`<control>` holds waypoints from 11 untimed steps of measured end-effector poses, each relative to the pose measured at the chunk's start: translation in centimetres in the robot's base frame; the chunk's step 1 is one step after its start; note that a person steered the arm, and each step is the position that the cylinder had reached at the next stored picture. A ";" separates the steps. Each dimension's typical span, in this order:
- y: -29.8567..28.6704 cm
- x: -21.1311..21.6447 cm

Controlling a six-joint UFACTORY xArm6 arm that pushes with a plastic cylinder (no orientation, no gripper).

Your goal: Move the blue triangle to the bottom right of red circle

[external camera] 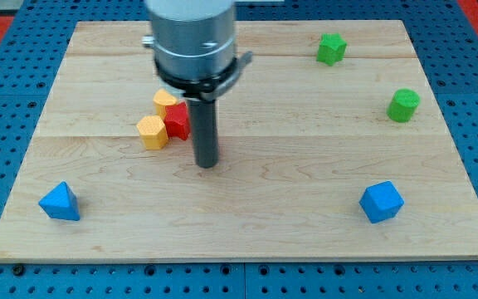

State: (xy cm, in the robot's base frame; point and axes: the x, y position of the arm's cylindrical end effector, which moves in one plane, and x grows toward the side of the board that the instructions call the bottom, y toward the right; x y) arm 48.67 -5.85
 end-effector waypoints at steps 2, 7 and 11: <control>-6.9 8.0; -9.7 7.4; -9.9 4.2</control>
